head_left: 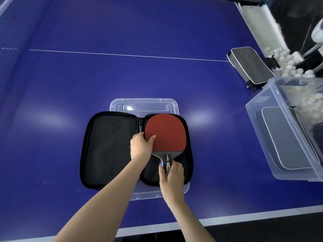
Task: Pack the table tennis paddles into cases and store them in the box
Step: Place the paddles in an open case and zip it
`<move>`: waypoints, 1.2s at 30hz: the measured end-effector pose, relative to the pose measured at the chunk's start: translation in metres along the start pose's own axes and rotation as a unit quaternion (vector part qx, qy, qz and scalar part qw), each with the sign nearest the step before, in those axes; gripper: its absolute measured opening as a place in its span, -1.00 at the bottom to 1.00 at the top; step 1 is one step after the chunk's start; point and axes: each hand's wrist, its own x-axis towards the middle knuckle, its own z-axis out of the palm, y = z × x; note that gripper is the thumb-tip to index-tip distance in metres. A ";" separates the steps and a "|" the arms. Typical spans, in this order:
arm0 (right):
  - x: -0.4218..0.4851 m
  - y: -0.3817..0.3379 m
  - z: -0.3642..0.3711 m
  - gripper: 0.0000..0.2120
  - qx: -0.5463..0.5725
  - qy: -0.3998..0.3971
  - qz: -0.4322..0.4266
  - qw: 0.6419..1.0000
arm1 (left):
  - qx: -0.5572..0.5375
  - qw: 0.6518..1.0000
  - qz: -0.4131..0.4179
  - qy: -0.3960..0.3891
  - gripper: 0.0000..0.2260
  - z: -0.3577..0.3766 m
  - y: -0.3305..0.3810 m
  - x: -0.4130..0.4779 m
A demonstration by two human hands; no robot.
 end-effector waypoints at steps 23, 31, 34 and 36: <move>0.085 0.011 -0.045 -0.71 0.313 -0.062 0.205 0.925 | -0.103 0.994 -0.034 -0.029 -0.47 0.007 -0.020 -0.016; 0.088 0.012 -0.047 -0.74 0.252 -0.069 0.168 0.950 | -0.114 0.992 -0.025 -0.039 -0.45 0.011 -0.026 -0.017; 0.089 0.012 -0.050 -0.70 0.239 -0.075 0.164 0.954 | -0.110 0.993 -0.022 -0.048 -0.46 0.007 -0.025 -0.018; 0.088 0.014 -0.052 -0.68 0.225 -0.074 0.152 0.960 | -0.116 0.993 -0.017 -0.026 -0.52 -0.004 -0.026 -0.017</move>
